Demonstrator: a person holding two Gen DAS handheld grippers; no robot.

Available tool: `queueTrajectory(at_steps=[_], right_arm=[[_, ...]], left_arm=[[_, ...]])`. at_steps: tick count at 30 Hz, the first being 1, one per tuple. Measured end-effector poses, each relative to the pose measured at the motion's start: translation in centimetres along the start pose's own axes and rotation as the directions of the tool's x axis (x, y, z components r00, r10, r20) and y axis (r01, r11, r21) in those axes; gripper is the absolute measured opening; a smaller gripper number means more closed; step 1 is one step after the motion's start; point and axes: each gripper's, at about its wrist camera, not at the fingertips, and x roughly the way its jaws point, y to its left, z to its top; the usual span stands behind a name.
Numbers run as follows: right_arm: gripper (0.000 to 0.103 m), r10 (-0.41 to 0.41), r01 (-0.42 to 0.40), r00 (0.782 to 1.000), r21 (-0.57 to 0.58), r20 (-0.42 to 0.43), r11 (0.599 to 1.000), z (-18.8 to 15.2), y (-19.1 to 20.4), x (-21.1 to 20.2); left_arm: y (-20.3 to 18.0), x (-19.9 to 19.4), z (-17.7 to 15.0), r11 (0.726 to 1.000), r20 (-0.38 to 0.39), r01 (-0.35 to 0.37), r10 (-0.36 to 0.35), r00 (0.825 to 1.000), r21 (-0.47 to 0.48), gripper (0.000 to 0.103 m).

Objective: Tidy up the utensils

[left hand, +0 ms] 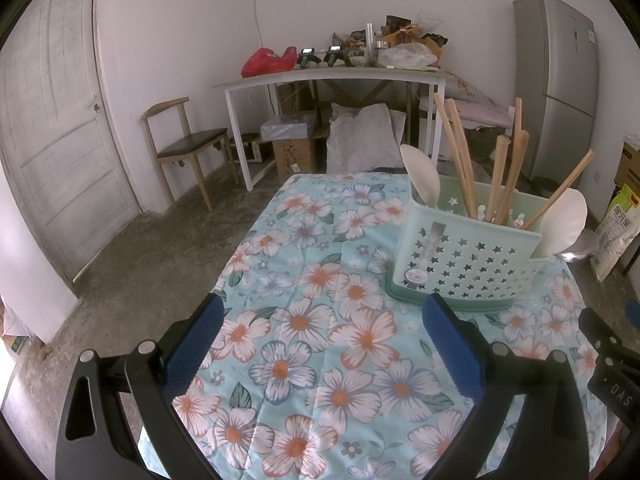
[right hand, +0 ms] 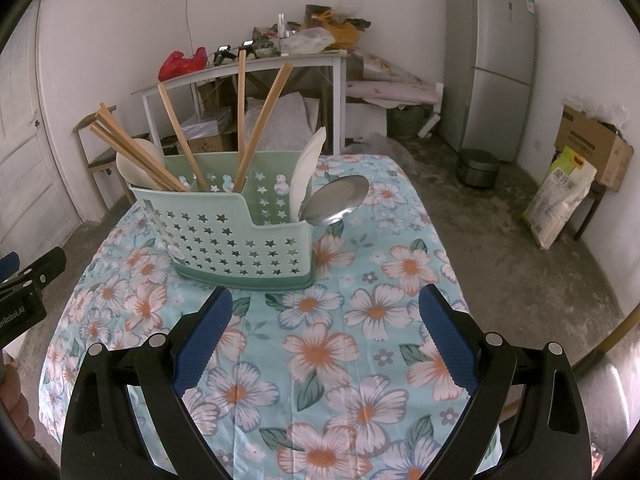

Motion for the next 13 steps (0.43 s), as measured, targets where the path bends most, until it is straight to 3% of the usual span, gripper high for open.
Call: queueTrajectory(at_steps=[13], right_arm=[[0.090, 0.001, -0.001, 1.000, 0.001, -0.001, 1.000, -0.01, 0.05, 0.00]], left_arm=[[0.05, 0.00, 0.02, 1.000, -0.001, 0.002, -0.002, 1.000, -0.002, 0.097]])
